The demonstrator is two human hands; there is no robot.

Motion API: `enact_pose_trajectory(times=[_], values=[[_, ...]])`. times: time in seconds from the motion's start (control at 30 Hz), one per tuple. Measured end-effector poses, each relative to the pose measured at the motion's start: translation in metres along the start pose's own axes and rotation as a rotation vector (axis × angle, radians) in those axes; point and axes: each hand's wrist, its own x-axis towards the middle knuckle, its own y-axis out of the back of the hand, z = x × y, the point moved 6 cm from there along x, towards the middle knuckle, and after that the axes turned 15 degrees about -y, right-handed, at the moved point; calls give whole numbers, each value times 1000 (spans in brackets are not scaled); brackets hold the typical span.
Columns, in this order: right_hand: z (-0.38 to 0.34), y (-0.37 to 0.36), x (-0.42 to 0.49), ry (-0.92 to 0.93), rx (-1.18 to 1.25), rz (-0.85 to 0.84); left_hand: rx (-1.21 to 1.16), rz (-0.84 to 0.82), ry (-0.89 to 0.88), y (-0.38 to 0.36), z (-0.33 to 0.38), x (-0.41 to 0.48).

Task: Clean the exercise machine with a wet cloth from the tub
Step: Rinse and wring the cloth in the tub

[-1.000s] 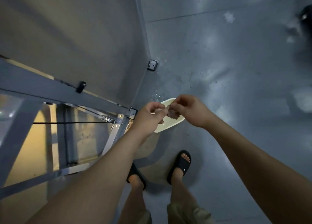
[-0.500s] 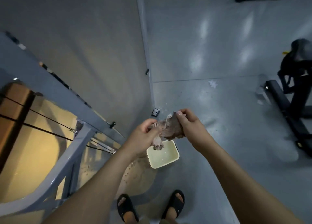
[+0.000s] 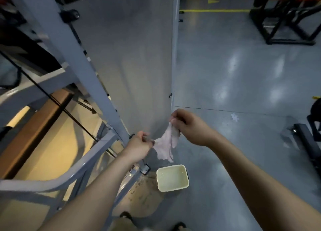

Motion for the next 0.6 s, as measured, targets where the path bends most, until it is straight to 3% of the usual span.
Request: enact_pose_trajectory(times=[0.1,0.2,0.3,0.43,0.5,0.6], values=[[-13,-2,7,-5,41,32,27,0,-201,3,25,3],[-31,-8,15,8,56,-1,-171,-90,-255,-2,42,5],[-47,-4,23,-29,162,5,-107,-58,-368,4,47,17],[-55,20,34,-112,172,201,-146,-3,-407,34,52,28],[-53,27,40,-185,120,229,-374,66,-342,51,52,32],[-51,22,53,-277,173,94,-913,166,-67,65,33,46]])
